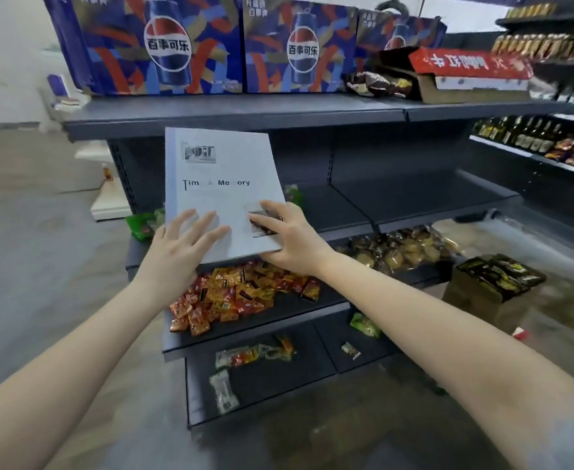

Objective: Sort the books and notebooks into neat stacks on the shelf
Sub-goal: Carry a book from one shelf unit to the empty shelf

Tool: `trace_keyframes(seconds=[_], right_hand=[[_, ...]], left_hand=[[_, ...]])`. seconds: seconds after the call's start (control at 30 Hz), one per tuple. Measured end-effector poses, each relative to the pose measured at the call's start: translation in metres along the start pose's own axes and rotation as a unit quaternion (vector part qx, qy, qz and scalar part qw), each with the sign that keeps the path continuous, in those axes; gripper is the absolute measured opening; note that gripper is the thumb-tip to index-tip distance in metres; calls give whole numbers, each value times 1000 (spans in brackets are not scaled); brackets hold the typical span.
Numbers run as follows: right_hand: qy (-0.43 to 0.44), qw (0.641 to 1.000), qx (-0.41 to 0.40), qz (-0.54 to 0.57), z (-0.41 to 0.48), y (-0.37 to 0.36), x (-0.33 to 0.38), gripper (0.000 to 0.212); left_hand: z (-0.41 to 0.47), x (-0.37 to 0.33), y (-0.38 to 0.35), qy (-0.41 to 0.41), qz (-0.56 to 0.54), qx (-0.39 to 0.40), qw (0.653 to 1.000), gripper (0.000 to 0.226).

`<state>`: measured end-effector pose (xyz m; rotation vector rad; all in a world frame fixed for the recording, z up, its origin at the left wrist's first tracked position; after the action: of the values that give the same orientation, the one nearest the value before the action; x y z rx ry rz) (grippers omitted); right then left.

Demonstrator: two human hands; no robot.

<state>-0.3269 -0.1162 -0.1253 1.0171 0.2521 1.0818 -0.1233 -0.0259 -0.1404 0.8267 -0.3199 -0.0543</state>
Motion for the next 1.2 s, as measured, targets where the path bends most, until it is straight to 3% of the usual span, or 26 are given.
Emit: trace_keyframes(seconds=[0.13, 0.33, 0.53, 0.67, 0.9, 1.2], right_hand=[[-26, 1000, 11, 3, -32, -1, -9, 60], [-60, 994, 88, -10, -76, -13, -20, 63], [-55, 986, 156, -16, -101, -36, 4, 61], [-57, 980, 193, -14, -109, -51, 29, 71], [-27, 976, 214, 14, -108, -98, 107, 64], [127, 957, 246, 88, -94, -182, 276, 59]], left_hand=[[-11, -26, -13, -26, 4, 14, 1000, 95], [-41, -64, -32, -23, -31, 55, 998, 98], [-89, -70, -34, -17, -61, 118, 991, 105], [-117, -63, -18, 0, -62, 117, 991, 104], [-199, -24, 25, 52, -42, 143, 988, 103], [-356, 38, 133, 192, 34, 200, 960, 101]])
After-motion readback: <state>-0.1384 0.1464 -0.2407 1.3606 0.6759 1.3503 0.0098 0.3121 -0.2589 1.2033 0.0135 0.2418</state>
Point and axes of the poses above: each hand's wrist, its own z-axis towards the middle knuckle, its own y-axis out of the back of the hand, x = y × z, the point moved 2 cm from there along z, towards the middle knuckle, and after that the axes turned 5 degrees about -x, right-handed, at the moved point
